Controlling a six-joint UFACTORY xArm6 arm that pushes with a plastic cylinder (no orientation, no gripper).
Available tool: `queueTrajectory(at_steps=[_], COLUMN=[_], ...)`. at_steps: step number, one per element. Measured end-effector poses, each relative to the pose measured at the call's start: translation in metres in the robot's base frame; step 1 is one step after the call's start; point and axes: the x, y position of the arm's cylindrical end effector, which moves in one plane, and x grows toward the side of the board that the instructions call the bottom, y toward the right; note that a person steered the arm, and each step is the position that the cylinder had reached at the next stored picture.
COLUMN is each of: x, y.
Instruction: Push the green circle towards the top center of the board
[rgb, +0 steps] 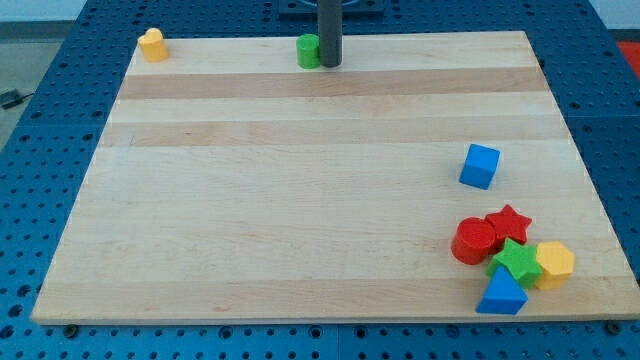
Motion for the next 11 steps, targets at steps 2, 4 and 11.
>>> queueTrajectory(at_steps=[2,4,11], x=[0.012,0.037,0.061], y=[-0.043,-0.079,0.100])
